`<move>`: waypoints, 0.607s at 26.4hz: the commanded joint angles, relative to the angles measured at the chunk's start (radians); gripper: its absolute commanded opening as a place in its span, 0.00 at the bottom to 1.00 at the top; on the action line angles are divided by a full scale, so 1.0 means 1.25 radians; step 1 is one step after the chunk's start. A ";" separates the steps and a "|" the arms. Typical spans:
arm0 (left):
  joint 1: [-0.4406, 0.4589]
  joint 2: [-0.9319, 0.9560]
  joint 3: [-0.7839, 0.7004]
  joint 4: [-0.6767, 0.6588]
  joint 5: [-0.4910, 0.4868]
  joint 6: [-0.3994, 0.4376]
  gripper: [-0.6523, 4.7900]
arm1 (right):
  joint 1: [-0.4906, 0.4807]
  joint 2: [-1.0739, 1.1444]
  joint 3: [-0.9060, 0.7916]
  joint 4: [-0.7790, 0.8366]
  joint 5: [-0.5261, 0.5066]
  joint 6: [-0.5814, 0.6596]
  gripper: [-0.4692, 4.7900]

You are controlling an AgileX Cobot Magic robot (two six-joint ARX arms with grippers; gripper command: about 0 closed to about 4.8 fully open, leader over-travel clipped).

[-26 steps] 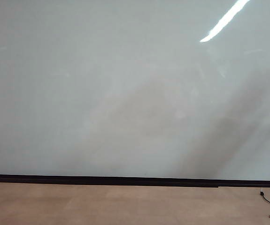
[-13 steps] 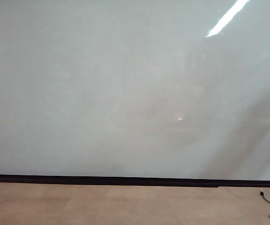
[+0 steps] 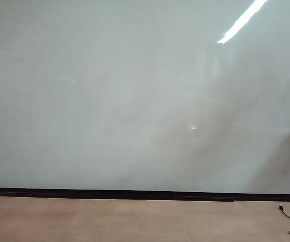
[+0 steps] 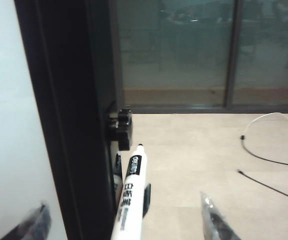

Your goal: Pick up the pen on the shelf to the right of the whiteboard and write the letter A.

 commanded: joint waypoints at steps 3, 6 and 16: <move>0.000 0.001 0.002 0.005 0.003 0.004 0.11 | 0.000 0.060 0.048 0.016 -0.064 0.062 0.82; 0.000 0.001 0.002 0.005 0.003 0.004 0.11 | 0.001 0.081 0.057 0.017 -0.074 0.067 0.82; 0.000 0.001 0.002 0.005 0.003 0.004 0.11 | 0.002 0.099 0.073 0.017 -0.073 0.061 0.71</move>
